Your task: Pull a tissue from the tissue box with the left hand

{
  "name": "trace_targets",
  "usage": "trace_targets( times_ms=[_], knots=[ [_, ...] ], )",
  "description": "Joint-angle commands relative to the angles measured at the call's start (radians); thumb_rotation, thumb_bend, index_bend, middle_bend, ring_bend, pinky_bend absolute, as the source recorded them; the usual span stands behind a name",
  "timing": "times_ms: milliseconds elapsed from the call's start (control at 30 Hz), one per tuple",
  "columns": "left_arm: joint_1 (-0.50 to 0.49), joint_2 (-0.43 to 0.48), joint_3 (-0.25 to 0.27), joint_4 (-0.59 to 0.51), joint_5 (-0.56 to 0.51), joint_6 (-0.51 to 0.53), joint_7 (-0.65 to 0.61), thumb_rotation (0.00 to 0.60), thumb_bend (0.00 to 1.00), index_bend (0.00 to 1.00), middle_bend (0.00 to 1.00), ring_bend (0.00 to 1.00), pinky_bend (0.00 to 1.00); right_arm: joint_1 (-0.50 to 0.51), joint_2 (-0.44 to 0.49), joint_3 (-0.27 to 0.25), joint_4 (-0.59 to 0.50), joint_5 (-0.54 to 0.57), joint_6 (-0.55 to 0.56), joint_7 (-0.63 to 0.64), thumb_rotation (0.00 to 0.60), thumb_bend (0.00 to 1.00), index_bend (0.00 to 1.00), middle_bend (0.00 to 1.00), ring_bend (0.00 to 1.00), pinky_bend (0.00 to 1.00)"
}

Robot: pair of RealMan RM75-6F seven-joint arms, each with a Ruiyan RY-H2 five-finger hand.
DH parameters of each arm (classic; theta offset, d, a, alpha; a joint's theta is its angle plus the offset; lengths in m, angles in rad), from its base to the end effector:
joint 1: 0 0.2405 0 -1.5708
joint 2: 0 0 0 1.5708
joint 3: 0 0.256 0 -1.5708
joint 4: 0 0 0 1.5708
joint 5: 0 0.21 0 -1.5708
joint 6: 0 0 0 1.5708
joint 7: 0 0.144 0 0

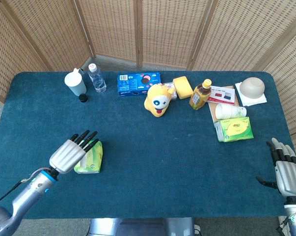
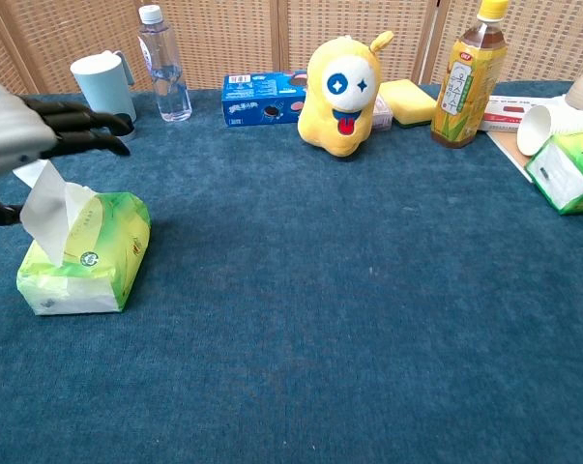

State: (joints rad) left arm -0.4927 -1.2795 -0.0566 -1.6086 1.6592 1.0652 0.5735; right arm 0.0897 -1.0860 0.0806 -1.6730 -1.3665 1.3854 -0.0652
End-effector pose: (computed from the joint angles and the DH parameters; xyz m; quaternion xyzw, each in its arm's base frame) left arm -0.1997 0.2674 0.0477 -0.8418 -0.1071 -0.2913 0.4416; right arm -0.3204 -0.1868 0.1616 0.5758 -0.4269 0.3395 0.6091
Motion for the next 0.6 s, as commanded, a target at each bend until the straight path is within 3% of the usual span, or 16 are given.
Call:
trace_targets(
  times_ms=[33,133,200,267,400,600],
  knots=[
    [-0.022,-0.025,-0.003,0.016,0.001,-0.014,0.014,0.6,0.42,0.32,0.31,0.28,0.42,0.0,0.001,-0.001,-0.001,0.0,-0.003,0.004,0.592,0.0,0.0,0.0,0.0,0.0],
    [-0.034,-0.04,0.0,0.028,0.014,-0.011,0.017,0.6,0.47,0.54,0.54,0.47,0.62,0.0,0.002,-0.001,0.001,0.002,-0.004,0.007,0.592,0.0,0.0,0.0,0.0,0.0],
    [-0.042,-0.055,0.006,0.039,0.032,-0.002,-0.001,0.6,0.57,0.69,0.7,0.59,0.81,0.0,0.004,0.0,0.001,0.003,-0.005,0.012,0.592,0.0,0.0,0.0,0.0,0.0],
    [-0.044,-0.062,0.013,0.051,0.047,0.015,-0.026,0.6,0.63,0.77,0.8,0.68,0.94,0.0,0.005,0.0,0.002,0.004,-0.006,0.015,0.592,0.0,0.0,0.0,0.0,0.0],
    [-0.04,-0.054,0.032,0.06,0.064,0.032,-0.044,0.6,0.67,0.83,0.92,0.77,1.0,0.0,0.008,0.0,0.001,0.006,-0.01,0.029,0.593,0.0,0.0,0.0,0.0,0.0],
    [-0.024,-0.001,0.049,0.027,0.05,0.04,-0.021,0.6,0.67,0.84,0.95,0.79,1.0,-0.001,0.01,0.001,0.001,0.005,-0.007,0.034,0.596,0.0,0.0,0.0,0.0,0.0]
  ],
)
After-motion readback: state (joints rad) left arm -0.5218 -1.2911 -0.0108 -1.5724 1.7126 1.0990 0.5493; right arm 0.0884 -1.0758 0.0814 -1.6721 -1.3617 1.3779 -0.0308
